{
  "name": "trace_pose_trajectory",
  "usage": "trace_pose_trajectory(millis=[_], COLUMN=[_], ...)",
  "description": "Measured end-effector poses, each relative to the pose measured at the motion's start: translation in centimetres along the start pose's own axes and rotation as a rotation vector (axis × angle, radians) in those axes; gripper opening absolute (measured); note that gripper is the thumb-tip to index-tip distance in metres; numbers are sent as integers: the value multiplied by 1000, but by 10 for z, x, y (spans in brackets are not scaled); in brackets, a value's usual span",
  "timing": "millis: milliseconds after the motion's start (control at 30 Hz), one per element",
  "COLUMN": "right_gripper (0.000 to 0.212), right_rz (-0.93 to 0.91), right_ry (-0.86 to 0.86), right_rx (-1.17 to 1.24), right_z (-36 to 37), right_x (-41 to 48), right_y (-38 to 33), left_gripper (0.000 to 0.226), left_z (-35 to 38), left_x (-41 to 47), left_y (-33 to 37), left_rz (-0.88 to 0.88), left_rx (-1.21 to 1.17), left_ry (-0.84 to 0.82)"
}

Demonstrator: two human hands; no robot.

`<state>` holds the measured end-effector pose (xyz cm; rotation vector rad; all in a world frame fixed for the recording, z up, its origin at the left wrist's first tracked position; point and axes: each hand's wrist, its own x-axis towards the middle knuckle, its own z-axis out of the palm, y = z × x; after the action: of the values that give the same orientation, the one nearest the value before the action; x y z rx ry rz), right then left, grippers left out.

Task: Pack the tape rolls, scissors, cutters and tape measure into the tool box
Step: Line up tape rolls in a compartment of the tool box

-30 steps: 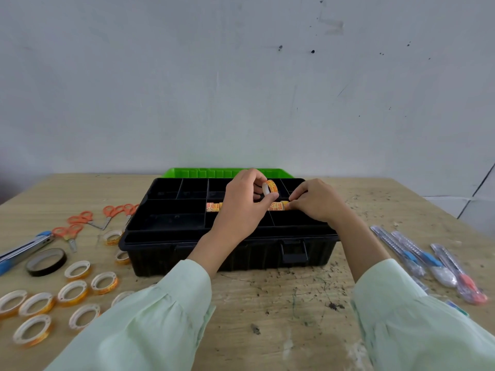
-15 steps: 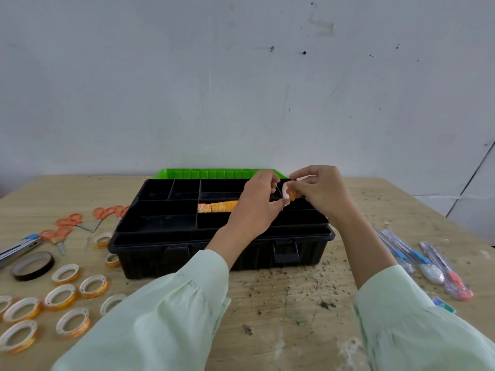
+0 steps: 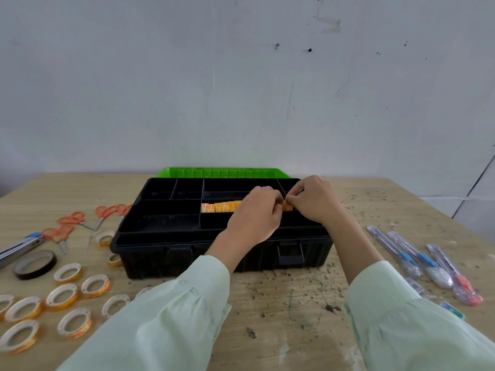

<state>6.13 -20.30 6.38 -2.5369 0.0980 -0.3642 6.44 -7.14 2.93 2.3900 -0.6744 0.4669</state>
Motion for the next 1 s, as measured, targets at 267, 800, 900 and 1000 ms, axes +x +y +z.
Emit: trace_pose_trajectory(millis=[267, 800, 900, 1000], right_gripper=[12, 20, 16, 13], right_rz=[17, -68, -222, -335], right_ry=[-71, 208, 293, 234], right_rx=[-7, 117, 263, 349], right_z=[-1, 6, 19, 39], right_x=[6, -25, -55, -88], right_y=[7, -8, -32, -49], left_gripper=[22, 18, 7, 11], left_z=[0, -45, -64, -78], left_x=[0, -49, -77, -108], left_y=[0, -4, -11, -24], left_rz=[-18, 38, 13, -58], left_rx=[-12, -84, -66, -39], left_ry=[6, 249, 284, 272])
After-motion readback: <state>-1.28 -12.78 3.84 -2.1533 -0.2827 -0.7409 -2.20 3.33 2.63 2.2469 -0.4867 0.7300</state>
